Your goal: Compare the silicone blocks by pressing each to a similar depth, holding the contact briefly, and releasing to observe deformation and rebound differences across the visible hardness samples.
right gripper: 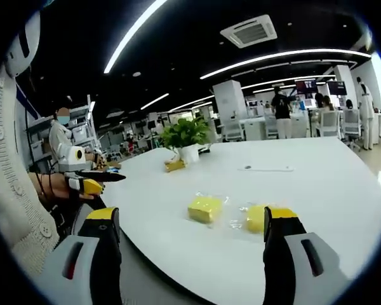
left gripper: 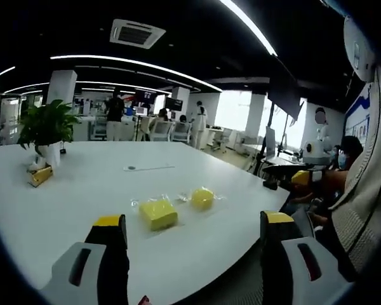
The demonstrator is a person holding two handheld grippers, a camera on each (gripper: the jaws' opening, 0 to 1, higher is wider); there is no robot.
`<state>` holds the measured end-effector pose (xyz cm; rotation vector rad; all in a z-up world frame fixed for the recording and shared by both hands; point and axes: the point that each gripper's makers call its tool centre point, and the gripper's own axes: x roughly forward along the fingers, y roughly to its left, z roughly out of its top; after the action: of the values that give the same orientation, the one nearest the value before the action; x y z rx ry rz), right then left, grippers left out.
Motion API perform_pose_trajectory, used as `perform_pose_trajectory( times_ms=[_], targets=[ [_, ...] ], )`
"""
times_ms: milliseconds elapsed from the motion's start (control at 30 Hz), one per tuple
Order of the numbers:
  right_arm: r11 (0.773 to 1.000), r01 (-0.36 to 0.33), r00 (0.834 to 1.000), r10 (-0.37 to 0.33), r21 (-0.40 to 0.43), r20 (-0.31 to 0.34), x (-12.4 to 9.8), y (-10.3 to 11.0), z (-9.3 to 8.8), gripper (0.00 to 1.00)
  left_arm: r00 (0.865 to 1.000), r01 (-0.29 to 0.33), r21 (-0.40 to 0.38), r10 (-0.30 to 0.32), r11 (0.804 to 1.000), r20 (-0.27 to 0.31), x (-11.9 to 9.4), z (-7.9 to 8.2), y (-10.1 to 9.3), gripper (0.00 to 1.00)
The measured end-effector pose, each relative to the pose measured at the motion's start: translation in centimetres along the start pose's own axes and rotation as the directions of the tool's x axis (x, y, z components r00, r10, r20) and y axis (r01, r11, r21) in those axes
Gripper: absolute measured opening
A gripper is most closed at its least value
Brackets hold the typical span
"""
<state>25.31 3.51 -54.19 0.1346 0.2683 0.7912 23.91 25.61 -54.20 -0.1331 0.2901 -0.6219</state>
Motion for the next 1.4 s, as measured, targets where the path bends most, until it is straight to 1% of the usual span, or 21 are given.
perform_pose_trajectory(
  times_ms=[133, 200, 300, 500, 533, 600, 667, 867, 967, 1133, 1400],
  targets=[
    [1.0, -0.002, 1.0, 0.002, 0.004, -0.007, 0.1, 0.2, -0.3, 0.88, 1.0, -0.005, -0.01, 0.005, 1.0, -0.011, -0.3, -0.2, 0.1, 0.84],
    [1.0, -0.006, 1.0, 0.007, 0.004, -0.012, 0.1, 0.4, -0.4, 0.88, 1.0, -0.009, -0.042, 0.01, 0.999, 0.018, -0.4, 0.3, 0.3, 0.84],
    [1.0, -0.01, 1.0, 0.01, 0.003, -0.014, 0.0, 0.6, -0.4, 0.88, 0.999, -0.015, -0.056, 0.017, 0.998, 0.033, -0.5, 0.6, 0.5, 0.84],
    [1.0, -0.013, 1.0, 0.013, 0.011, -0.025, -0.1, 0.8, -0.8, 0.86, 0.999, -0.018, -0.063, 0.019, 0.998, 0.027, -0.7, 0.6, 0.5, 0.84],
    [1.0, -0.012, 1.0, 0.012, 0.012, -0.025, -0.2, 0.9, -0.9, 0.86, 0.999, -0.02, -0.077, 0.022, 0.997, 0.031, -0.7, 0.7, 0.6, 0.83],
    [1.0, -0.015, 1.0, 0.015, 0.02, -0.028, -0.2, 0.9, -1.0, 0.85, 0.997, -0.033, -0.102, 0.04, 0.994, 0.067, -0.8, 1.3, 1.0, 0.83],
    [1.0, -0.012, 0.999, 0.013, 0.023, -0.032, -0.2, 0.9, -1.2, 0.84, 0.996, -0.024, -0.123, 0.034, 0.992, 0.079, -0.8, 1.5, 0.8, 0.82],
    [1.0, -0.006, 1.0, 0.007, 0.027, -0.022, -0.3, 0.8, -1.0, 0.83, 0.996, -0.031, -0.114, 0.04, 0.993, 0.079, -0.7, 1.5, 0.8, 0.82],
    [1.0, -0.005, 1.0, 0.006, 0.027, -0.031, -0.4, 0.7, -1.2, 0.83, 0.997, -0.034, -0.111, 0.042, 0.993, 0.065, -0.6, 1.2, 0.8, 0.82],
    [1.0, -0.005, 0.999, 0.006, 0.029, -0.036, -0.5, 0.6, -1.4, 0.82, 0.997, -0.035, -0.117, 0.043, 0.993, 0.066, -0.5, 1.1, 0.8, 0.82],
    [0.999, -0.002, 0.999, 0.004, 0.036, -0.045, -0.3, 0.3, -1.7, 0.82, 0.998, -0.036, -0.125, 0.043, 0.992, 0.054, -0.5, 0.7, 0.8, 0.83]
  ],
)
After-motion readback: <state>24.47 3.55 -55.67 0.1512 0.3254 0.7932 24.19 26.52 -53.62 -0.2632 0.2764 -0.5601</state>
